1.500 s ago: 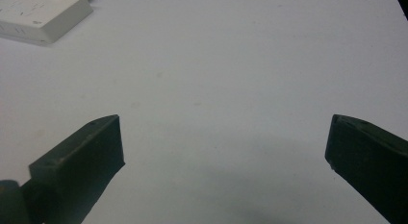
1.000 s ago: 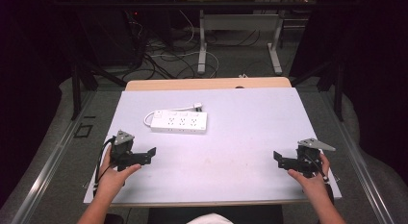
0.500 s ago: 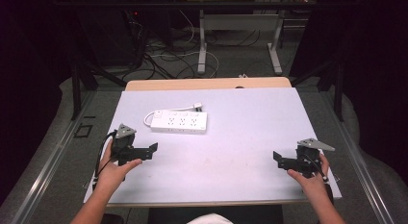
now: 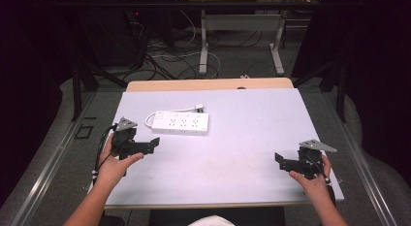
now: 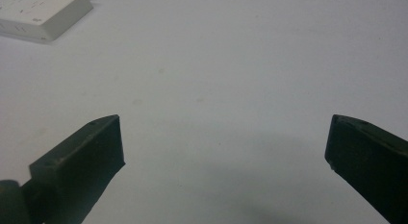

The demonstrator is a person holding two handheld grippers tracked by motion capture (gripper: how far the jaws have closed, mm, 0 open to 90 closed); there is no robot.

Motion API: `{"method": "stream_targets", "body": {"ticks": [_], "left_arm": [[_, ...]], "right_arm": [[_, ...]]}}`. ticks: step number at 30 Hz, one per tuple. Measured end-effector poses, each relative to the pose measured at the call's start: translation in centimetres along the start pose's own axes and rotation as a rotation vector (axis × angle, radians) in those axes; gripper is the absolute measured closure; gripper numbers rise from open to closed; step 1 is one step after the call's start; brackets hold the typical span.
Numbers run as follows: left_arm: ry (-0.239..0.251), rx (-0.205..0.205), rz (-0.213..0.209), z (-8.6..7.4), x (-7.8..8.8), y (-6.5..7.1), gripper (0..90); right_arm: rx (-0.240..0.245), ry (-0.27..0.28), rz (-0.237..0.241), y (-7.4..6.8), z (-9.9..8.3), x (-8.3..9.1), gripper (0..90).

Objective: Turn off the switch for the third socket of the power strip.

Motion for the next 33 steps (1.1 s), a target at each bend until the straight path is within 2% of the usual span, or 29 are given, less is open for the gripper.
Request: {"method": "stream_targets", "body": {"ticks": [6, 10, 11, 12, 15, 21, 28, 29, 30, 33], "left_arm": [[0.008, 0.012, -0.004, 0.9, 0.0, -0.1, 4.5], [-0.001, 0.004, -0.003, 1.3, 0.0, -0.2, 5.3], [0.015, 0.012, 0.002, 1.5, -0.1, -0.2, 5.5], [0.004, 0.009, -0.003, 1.6, -0.1, -0.2, 5.7], [0.013, 0.014, 0.002, 1.9, -0.3, -0.2, 6.1], [-0.005, 0.012, -0.008, 2.7, -0.6, 0.0, 6.7], [-0.004, 0.011, -0.014, 3.7, -1.0, 0.3, 8.1], [0.008, 0.01, -0.008, 3.9, -1.1, 0.3, 8.4], [-0.01, 0.01, -0.018, 4.0, -1.0, 0.3, 8.6], [0.005, 0.013, -0.016, 4.5, -1.2, 0.4, 10.2]], "right_arm": [[-0.008, 0.004, -0.004, 0.0, 0.0, 0.0, 0.0], [-0.003, 0.006, -0.001, -0.1, 0.0, -0.1, 0.0], [0.001, 0.006, 0.001, -0.1, 0.0, 0.0, 0.0], [0.0, 0.008, -0.001, -0.1, 0.0, -0.1, 0.0], [0.001, 0.002, 0.004, -0.1, 0.0, 0.0, 0.0], [0.001, 0.001, 0.006, -0.1, 0.0, 0.0, 0.0], [-0.002, 0.008, 0.002, -0.1, 0.1, 0.0, 0.3], [-0.001, 0.008, 0.002, -0.1, 0.1, 0.0, 0.3], [-0.002, 0.008, 0.002, -0.1, 0.1, -0.1, 0.3], [0.001, 0.002, 0.008, -0.1, 0.1, 0.0, 0.3]]}}
Point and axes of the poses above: each handheld gripper's, and its own axes: x roughly backward along the jaws, z roughly out of its top, y roughly to its right, the point moved 6 cm from there along -x, roughly forward along the jaws, and after that the axes turned 6 degrees about -z, right-handed, at the moved point
